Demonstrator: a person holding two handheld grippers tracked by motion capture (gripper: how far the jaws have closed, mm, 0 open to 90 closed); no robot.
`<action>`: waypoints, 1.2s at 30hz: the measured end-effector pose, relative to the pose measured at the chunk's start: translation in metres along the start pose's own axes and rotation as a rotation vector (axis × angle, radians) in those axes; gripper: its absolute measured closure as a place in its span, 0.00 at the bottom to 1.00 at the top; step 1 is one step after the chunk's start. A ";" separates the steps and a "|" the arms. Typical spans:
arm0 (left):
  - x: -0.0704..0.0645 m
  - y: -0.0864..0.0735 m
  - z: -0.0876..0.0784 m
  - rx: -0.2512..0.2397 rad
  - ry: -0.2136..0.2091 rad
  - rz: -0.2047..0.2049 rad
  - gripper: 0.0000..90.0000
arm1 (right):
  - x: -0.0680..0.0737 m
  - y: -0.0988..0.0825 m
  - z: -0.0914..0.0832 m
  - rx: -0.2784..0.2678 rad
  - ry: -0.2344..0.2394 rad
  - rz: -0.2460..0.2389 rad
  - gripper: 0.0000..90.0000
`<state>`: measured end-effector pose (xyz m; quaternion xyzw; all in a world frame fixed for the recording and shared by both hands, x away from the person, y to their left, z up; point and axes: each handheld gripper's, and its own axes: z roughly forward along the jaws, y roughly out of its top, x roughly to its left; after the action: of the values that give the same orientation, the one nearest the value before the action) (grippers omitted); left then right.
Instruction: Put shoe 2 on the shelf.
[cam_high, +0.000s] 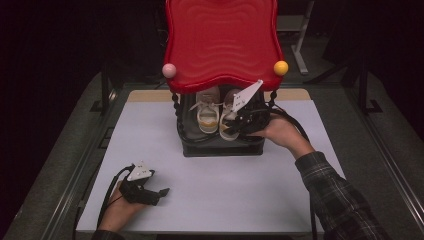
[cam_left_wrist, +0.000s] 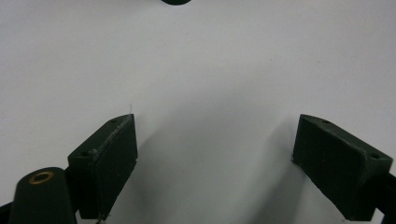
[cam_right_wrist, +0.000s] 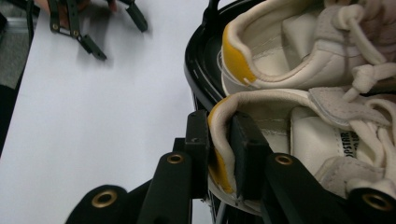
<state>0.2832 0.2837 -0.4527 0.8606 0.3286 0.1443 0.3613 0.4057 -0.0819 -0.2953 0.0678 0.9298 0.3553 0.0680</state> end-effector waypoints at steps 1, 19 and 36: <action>0.000 0.000 0.000 0.000 0.000 0.001 0.15 | 0.000 -0.001 0.000 -0.005 -0.004 -0.003 0.86; -0.015 0.047 -0.004 -0.061 -0.077 0.023 0.55 | 0.037 -0.031 -0.045 -0.222 -0.149 0.171 0.81; -0.049 0.167 0.025 -0.178 -0.165 0.154 1.00 | 0.032 -0.071 -0.021 -0.209 -0.268 0.333 0.99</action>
<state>0.3361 0.1503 -0.3510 0.8567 0.2166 0.1289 0.4500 0.3650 -0.1421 -0.3298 0.2595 0.8465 0.4439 0.1379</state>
